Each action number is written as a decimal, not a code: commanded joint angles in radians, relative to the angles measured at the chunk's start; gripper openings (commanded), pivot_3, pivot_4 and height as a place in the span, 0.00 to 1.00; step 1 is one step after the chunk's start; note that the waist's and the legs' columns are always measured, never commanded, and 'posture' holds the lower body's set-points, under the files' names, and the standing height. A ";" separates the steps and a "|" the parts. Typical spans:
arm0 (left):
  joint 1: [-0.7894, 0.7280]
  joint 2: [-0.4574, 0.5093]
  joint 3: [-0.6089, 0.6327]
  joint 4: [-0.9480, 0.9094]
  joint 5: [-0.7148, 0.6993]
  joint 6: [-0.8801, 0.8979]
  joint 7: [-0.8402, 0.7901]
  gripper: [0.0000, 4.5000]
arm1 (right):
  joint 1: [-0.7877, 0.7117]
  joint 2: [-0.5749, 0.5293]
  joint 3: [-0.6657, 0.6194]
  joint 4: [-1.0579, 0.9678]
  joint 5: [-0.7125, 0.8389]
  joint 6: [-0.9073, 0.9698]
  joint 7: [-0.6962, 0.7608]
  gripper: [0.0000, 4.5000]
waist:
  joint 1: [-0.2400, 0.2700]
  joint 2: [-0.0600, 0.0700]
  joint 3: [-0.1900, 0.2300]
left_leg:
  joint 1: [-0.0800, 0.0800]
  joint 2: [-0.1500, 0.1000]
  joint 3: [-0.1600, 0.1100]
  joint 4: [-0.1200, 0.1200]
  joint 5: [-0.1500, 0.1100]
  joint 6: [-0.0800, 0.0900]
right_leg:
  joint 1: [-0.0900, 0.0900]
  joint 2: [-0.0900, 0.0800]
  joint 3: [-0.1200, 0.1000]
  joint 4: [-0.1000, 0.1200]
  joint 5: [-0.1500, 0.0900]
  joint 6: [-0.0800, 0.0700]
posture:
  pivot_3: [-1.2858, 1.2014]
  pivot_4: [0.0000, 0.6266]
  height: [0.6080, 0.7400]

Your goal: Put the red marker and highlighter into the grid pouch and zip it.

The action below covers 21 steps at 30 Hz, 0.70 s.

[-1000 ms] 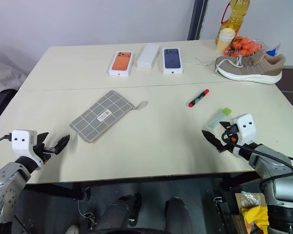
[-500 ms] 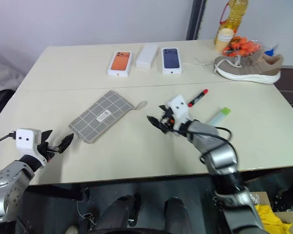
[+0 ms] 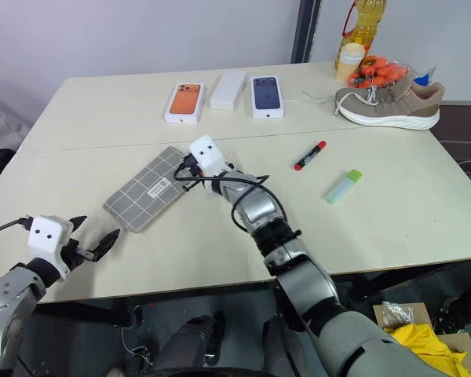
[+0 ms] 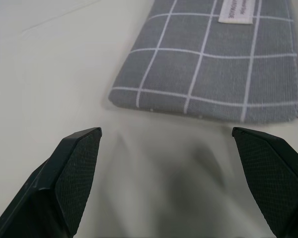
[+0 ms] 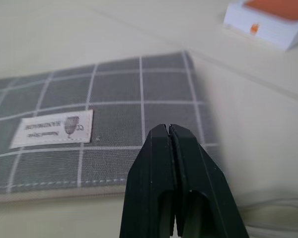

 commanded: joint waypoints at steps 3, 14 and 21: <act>0.023 0.037 -0.006 -0.013 0.044 -0.061 -0.036 1.00 | -0.078 0.049 -0.075 0.155 0.013 0.019 -0.043 0.01 | -0.001 0.000 0.000 | 0.000 0.000 0.000 0.000 0.000 0.000 | 0.000 0.000 0.000 0.000 0.000 0.000 | 0.52 0.24 1.00; -0.096 0.182 -0.170 0.264 0.353 -0.523 -0.050 1.00 | -0.090 0.079 -0.159 0.170 0.037 0.022 -0.026 0.01 | 0.000 0.002 0.000 | 0.000 0.000 0.000 -0.001 0.000 -0.002 | -0.002 0.001 0.001 0.002 0.000 -0.001 | 0.52 0.24 1.00; -0.274 0.217 -0.314 0.516 0.524 -0.833 0.008 1.00 | -0.092 0.088 -0.165 0.173 0.030 0.008 -0.027 0.01 | 0.003 0.005 -0.001 | 0.001 0.000 0.000 -0.002 0.001 -0.002 | -0.002 0.001 0.001 0.002 0.001 -0.001 | 0.52 0.24 1.00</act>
